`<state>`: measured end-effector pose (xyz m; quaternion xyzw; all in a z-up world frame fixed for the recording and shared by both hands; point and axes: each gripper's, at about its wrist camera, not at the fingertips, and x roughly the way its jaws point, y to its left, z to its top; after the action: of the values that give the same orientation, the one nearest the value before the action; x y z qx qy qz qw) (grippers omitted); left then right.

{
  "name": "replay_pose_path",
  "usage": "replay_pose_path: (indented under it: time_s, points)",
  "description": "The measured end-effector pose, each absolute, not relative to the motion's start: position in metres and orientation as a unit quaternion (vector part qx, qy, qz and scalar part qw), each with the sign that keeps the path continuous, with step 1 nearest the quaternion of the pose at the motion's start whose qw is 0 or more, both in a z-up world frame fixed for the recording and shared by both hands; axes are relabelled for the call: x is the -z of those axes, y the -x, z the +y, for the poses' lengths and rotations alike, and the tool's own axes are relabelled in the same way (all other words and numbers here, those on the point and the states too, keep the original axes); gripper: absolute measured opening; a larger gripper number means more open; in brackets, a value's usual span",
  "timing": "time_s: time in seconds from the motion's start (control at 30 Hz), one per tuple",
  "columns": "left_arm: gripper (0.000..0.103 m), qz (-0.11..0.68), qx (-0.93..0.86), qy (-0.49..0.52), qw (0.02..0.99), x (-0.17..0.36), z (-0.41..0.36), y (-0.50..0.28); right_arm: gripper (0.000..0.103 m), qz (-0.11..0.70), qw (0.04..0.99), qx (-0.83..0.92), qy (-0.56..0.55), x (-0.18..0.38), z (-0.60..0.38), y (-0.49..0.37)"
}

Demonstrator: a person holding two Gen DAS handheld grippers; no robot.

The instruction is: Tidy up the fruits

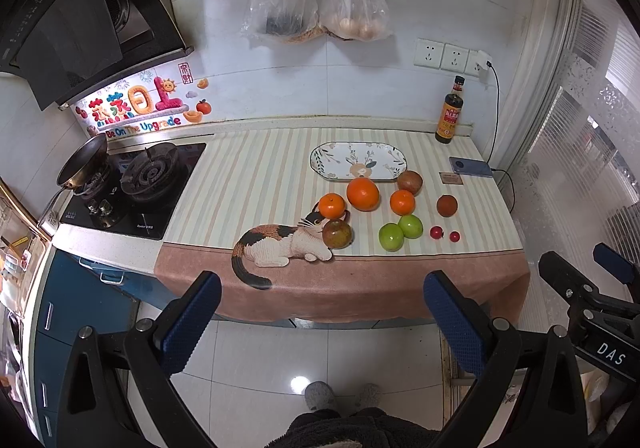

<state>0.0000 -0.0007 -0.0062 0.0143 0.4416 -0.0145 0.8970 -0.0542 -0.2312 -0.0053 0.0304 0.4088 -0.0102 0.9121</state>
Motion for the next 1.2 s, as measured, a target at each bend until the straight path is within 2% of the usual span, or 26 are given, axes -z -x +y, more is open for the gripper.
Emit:
replay_pose_path:
  time_s: [0.43, 0.77, 0.97, 1.2]
  points:
    - [0.103, 0.445, 0.02, -0.013, 0.895, 0.009, 0.003, -0.011, 0.103, 0.414, 0.909, 0.015, -0.038, 0.009, -0.225, 0.047]
    - [0.103, 0.384, -0.017, -0.031, 0.923, 0.02, 0.028, -0.052, 0.103, 0.401, 0.908, -0.003, -0.119, 0.037, -0.238, 0.016]
    - [0.103, 0.417, -0.02, -0.02, 0.908, 0.052, 0.048, -0.105, 0.103, 0.425, 0.895, 0.018, -0.138, 0.068, -0.235, -0.019]
    - [0.103, 0.507, -0.003, 0.009, 0.862, 0.108, 0.04, -0.189, 0.103, 0.465, 0.874, 0.026, -0.14, 0.116, -0.247, -0.087]
